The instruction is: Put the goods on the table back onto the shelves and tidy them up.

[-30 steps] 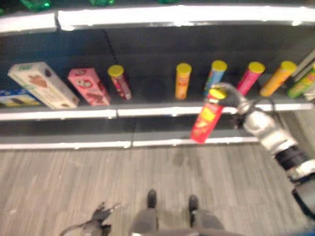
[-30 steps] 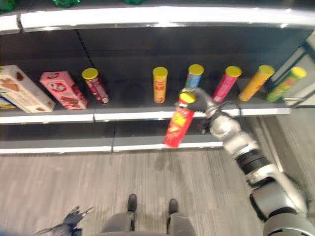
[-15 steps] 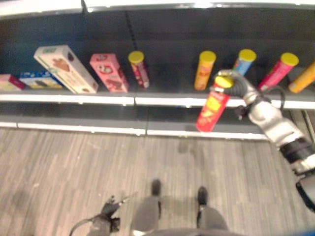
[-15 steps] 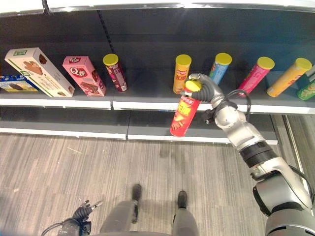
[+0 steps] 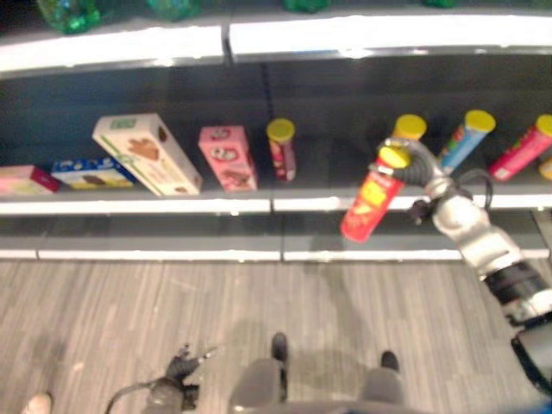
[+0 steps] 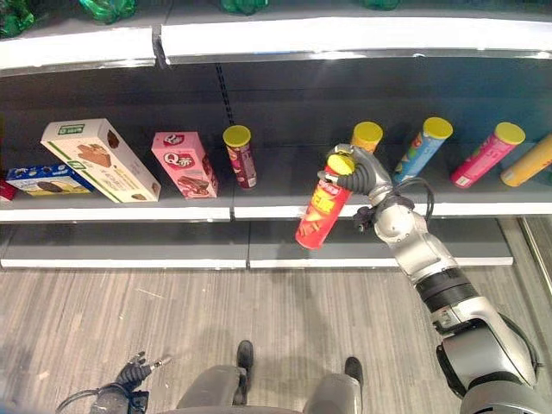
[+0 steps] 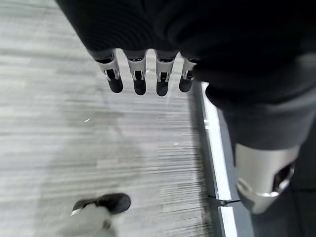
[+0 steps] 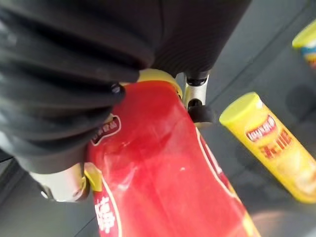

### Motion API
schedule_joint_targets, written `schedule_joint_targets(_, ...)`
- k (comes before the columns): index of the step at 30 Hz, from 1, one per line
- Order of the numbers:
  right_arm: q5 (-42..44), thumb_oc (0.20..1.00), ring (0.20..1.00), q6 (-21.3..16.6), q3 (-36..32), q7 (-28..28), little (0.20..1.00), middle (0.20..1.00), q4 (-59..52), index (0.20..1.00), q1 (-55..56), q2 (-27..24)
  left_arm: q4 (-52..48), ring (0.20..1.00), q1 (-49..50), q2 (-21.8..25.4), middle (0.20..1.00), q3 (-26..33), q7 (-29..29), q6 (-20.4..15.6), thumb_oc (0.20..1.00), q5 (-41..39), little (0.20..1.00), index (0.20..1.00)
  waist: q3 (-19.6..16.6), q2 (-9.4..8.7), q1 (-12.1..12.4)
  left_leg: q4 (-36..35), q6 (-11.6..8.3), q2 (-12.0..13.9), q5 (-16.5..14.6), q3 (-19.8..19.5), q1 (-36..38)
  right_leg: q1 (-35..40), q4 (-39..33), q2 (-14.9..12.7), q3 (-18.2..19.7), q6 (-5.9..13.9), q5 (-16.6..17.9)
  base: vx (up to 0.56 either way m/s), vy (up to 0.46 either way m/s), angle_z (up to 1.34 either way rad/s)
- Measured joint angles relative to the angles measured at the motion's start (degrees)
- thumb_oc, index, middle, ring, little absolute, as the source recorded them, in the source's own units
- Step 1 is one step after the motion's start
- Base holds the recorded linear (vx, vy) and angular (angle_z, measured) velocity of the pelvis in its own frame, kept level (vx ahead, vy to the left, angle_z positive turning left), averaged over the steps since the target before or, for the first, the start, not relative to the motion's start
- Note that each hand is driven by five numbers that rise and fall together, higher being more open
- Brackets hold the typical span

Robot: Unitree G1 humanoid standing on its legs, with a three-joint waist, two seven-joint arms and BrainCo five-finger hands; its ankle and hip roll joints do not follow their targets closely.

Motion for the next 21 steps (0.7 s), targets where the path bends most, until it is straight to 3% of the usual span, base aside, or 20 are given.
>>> schedule_joint_targets(2, 0.14, 0.2, 0.2, -1.37, 0.1, -1.01, 0.2, 0.2, 2.29, 0.2, -3.38, -0.59, 0.56, 1.0, -0.98, -0.35, 1.0, -0.16, 0.16, 0.1, 1.0, -0.19, 1.0, 1.0, 1.65, 1.16, -0.83, -1.78, 0.06, 1.16, 1.11, -0.16, -0.01, -2.98, -3.62, 6.11, 1.07, 1.5, -2.11, 0.08, -0.104, -0.04)
schedule_joint_targets(3, 0.17, 0.2, 0.2, -1.36, -0.21, -2.6, 0.2, 0.2, 3.39, 0.2, -4.2, -2.41, 0.87, 1.0, -2.08, -1.75, 1.0, -0.64, 0.2, -0.32, 1.0, -1.04, 1.0, 1.0, 2.56, 2.46, -2.1, -1.23, -0.88, 1.36, 1.71, -3.41, -1.71, -3.0, -6.52, 9.38, 3.12, 1.03, -2.27, 0.02, -0.157, 0.98)
schedule_joint_targets(5, -0.05, 0.2, 0.2, -0.22, -2.17, -5.58, 0.2, 0.2, 4.02, 0.2, -4.53, -5.61, -1.22, 1.0, -2.76, -2.1, 1.0, -1.88, 0.24, -1.47, 1.0, -1.93, 1.0, 1.0, 2.61, 0.84, -4.52, -1.49, -1.93, -2.51, 3.02, -7.78, -4.12, -3.46, -10.07, 8.77, 1.54, -0.85, -0.14, -0.01, -0.039, 1.36)
schedule_joint_targets(7, -1.19, 0.2, 0.2, 0.4, -2.25, -6.93, 0.2, 0.2, 4.05, 0.2, -7.87, -7.09, -2.34, 1.0, -2.28, -3.9, 1.0, -3.47, 0.28, -1.21, 1.0, -1.98, 1.0, 1.0, 4.25, 3.49, -3.82, -2.49, -2.42, -1.08, 4.21, -8.81, -5.9, -5.36, -9.57, 9.97, -0.36, -2.3, 0.42, -0.02, 0.016, 0.48)
schedule_joint_targets(10, -3.49, 0.2, 0.2, 0.46, -2.13, -8.24, 0.2, 0.2, 3.48, 0.2, -10.71, -6.65, -2.66, 1.0, -1.88, -5.05, 1.0, -3.65, 0.31, -0.68, 1.0, -1.98, 1.0, 1.0, 6.06, 5.74, -2.79, -1.97, -2.88, -0.2, 4.51, -9.61, -7.76, -7.77, -7.13, 11.18, -1.27, -3.37, -0.33, -0.01, 0.026, 0.09)
schedule_joint_targets(13, -5.12, 0.2, 0.2, 0.57, -2.09, -9.82, 0.2, 0.2, 3.47, 0.2, -12.56, -5.53, -3.58, 1.0, -2.08, -4.87, 1.0, -3.89, 0.46, -0.82, 1.0, -2.03, 1.0, 1.0, 7.18, 6.68, -2.56, -1.79, -3.26, -0.4, 4.72, -9.69, -8.71, -10.4, -2.81, 10.93, -1.54, -4.01, -2.76, -0.01, 0.021, 0.1)
schedule_joint_targets(21, -9.09, 0.2, 0.2, 0.72, -1.73, -12.26, 0.2, 0.2, 0.98, 0.2, -14.86, -4.42, -5.43, 1.0, -4.07, -4.7, 1.0, -4.1, 1.09, -1.2, 1.0, -3.85, 1.0, 1.0, 10.48, 7.51, -2.18, 0.08, -3.38, -3.25, 4.75, -11.25, -11.83, -15.89, 6.3, 8.45, -1.71, -2.86, -6.6, -0.02, -0.016, 0.17)
